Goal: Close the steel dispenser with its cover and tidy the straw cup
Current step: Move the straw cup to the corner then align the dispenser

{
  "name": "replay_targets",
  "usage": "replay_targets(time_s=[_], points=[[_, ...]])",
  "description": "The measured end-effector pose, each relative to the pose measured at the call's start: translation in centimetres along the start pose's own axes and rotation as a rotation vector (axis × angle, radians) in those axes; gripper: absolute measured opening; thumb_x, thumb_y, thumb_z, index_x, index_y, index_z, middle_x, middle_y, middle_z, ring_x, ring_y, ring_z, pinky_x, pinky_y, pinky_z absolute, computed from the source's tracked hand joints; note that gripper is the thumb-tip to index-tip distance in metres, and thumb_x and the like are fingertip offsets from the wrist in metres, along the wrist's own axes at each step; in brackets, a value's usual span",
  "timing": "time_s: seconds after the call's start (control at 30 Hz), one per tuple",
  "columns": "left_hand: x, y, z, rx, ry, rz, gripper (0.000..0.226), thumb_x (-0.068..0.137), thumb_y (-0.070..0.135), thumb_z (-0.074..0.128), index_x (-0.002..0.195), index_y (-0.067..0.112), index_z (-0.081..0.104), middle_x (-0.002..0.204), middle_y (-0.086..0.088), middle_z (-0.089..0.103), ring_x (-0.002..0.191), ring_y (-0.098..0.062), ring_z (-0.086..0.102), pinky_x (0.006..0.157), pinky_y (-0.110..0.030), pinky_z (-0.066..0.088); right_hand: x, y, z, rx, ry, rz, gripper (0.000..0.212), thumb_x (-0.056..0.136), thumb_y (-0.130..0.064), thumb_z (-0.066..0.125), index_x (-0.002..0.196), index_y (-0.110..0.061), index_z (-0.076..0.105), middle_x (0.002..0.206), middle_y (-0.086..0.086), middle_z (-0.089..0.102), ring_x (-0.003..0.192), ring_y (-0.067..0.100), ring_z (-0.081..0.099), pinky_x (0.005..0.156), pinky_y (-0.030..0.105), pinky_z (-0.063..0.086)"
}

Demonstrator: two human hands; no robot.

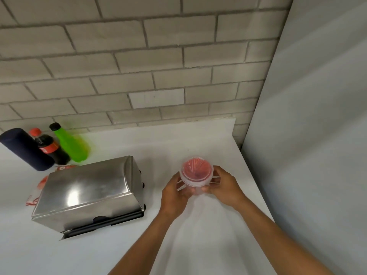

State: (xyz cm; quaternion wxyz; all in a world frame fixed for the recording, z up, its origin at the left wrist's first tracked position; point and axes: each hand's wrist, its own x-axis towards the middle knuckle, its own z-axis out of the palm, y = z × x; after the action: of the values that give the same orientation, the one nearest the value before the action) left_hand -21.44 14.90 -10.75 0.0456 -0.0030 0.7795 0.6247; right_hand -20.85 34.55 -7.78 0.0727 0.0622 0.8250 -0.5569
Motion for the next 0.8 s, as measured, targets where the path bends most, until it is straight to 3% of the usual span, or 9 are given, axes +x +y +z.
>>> replay_targets(time_s=[0.07,0.17,0.23,0.33,0.43,0.53,0.8], points=[[1.6,0.4,0.5,-0.047,0.011,-0.036,0.047,0.088,0.001,0.08,0.12,0.032,0.067,0.116,0.01,0.073,0.107,-0.012,0.07,0.076,-0.016,0.058,1.6,-0.3,-0.6,-0.015,-0.002,-0.002,0.074,0.066,-0.027,0.096,0.128,-0.031,0.056,0.115,-0.015,0.066,0.101,0.001,0.066,0.068,0.004,0.048],[3.8,1.1,1.2,-0.035,0.011,-0.055,0.05,0.085,0.012,0.085,0.124,0.034,0.063,0.115,0.014,0.072,0.106,-0.012,0.071,0.071,-0.01,0.056,4.0,-0.7,-1.5,-0.043,0.003,-0.007,0.072,0.069,-0.025,0.094,0.131,-0.029,0.056,0.116,-0.014,0.066,0.094,-0.006,0.063,0.066,0.004,0.047],[5.3,1.6,1.5,-0.017,0.025,-0.057,0.055,0.083,0.015,0.087,0.129,0.034,0.062,0.117,0.013,0.07,0.106,-0.012,0.07,0.068,-0.008,0.054,5.6,-0.8,-2.0,-0.054,0.003,0.002,0.071,0.071,-0.022,0.092,0.132,-0.028,0.056,0.117,-0.012,0.066,0.094,-0.003,0.064,0.067,0.007,0.048],[7.3,2.2,2.2,-0.069,0.052,-0.058,0.052,0.082,0.011,0.086,0.116,0.042,0.063,0.113,0.017,0.069,0.104,-0.01,0.069,0.065,-0.007,0.053,8.1,-1.1,-2.8,-0.069,-0.002,0.009,0.068,0.073,-0.014,0.089,0.131,-0.027,0.057,0.122,-0.005,0.068,0.103,0.011,0.067,0.066,0.012,0.052],[8.9,2.7,2.6,-0.061,0.066,0.002,0.053,0.083,0.008,0.085,0.113,0.045,0.062,0.111,0.019,0.069,0.102,-0.005,0.068,0.07,-0.008,0.053,10.4,-1.5,-3.3,-0.09,-0.011,-0.01,0.07,0.073,-0.013,0.089,0.135,-0.023,0.057,0.123,-0.002,0.068,0.11,0.02,0.067,0.076,0.028,0.06],[10.4,2.7,2.8,-0.03,0.083,0.028,0.052,0.085,0.008,0.083,0.118,0.041,0.062,0.113,0.013,0.07,0.106,-0.015,0.07,0.078,-0.013,0.056,12.2,-1.6,-3.6,-0.095,-0.03,0.0,0.071,0.074,-0.015,0.09,0.136,-0.021,0.056,0.123,-0.001,0.068,0.11,0.021,0.068,0.087,0.043,0.061],[13.7,2.4,3.1,0.048,0.072,0.033,0.051,0.085,0.008,0.082,0.123,0.034,0.061,0.118,0.007,0.071,0.111,-0.019,0.071,0.082,-0.012,0.053,15.0,-2.0,-4.3,-0.078,-0.034,0.024,0.074,0.073,-0.012,0.09,0.138,-0.02,0.056,0.124,0.001,0.068,0.113,0.02,0.065,0.095,0.046,0.058]])
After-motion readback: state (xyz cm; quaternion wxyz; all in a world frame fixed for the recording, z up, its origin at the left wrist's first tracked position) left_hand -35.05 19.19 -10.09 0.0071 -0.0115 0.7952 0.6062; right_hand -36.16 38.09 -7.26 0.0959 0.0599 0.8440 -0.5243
